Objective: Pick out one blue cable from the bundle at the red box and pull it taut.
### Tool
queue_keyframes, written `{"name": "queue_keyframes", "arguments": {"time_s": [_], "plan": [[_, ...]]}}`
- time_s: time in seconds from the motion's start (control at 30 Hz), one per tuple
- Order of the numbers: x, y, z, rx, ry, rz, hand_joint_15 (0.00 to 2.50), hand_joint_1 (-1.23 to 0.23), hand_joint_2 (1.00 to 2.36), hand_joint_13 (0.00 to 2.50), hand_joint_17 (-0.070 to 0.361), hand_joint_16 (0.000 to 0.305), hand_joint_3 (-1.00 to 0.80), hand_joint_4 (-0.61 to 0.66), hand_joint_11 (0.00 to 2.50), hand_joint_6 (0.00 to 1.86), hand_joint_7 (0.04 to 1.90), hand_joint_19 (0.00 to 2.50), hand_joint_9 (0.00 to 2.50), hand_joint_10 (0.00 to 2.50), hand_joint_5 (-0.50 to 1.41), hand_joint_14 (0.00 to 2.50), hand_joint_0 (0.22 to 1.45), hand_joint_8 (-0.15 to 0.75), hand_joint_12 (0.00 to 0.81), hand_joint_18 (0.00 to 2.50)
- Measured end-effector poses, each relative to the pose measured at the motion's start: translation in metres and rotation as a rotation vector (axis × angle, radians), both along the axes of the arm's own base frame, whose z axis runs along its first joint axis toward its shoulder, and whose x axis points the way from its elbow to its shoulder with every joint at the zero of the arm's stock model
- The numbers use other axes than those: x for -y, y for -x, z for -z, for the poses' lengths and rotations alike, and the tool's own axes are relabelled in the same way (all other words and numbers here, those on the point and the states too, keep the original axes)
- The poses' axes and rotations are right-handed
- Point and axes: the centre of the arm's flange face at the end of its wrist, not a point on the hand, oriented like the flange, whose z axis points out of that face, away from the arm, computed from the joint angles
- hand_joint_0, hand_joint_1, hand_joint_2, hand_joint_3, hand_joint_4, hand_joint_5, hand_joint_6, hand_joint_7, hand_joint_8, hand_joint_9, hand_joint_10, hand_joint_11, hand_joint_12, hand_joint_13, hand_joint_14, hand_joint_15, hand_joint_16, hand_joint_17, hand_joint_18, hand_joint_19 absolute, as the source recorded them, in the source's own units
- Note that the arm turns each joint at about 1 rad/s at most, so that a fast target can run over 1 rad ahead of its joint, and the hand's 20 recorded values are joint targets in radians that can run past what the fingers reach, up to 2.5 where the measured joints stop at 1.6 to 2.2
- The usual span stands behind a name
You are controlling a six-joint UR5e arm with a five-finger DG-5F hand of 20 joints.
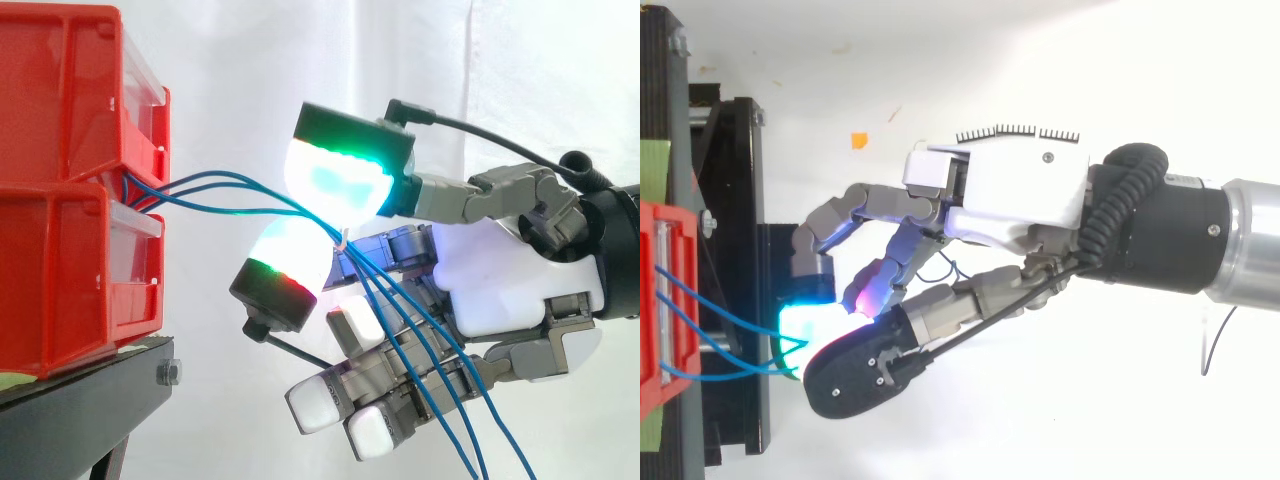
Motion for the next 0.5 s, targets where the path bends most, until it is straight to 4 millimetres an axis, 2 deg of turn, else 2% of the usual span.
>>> {"name": "queue_keyframes", "arguments": {"time_s": [0.13, 0.27, 0.5], "plan": [[0.0003, -0.0002, -0.0005, 0.002, 0.0, 0.001, 0.43, -0.84, 1.02, 0.86, 0.099, 0.044, -0.27, 0.06, 0.57, 0.9, 1.1, 0.57, 1.21, 0.02, -0.09, 0.02, 0.65, 0.291, 0.363, 0.74], [0.0006, -0.0005, -0.0009, 0.005, 0.0, 0.003, 0.44, -0.91, 1.02, 0.86, 0.1, 0.044, -0.24, 0.05, 0.59, 0.9, 1.23, 0.57, 1.2, 0.02, -0.1, 0.02, 0.69, 0.299, 0.364, 0.75], [0.0007, -0.0008, -0.0005, 0.005, 0.001, 0.004, 0.45, -0.88, 1.0, 0.89, 0.1, 0.044, -0.49, -0.08, 0.59, 0.92, 1.27, 0.57, 1.21, 0.02, -0.11, 0.02, 0.77, 0.307, 0.355, 0.78]]}}
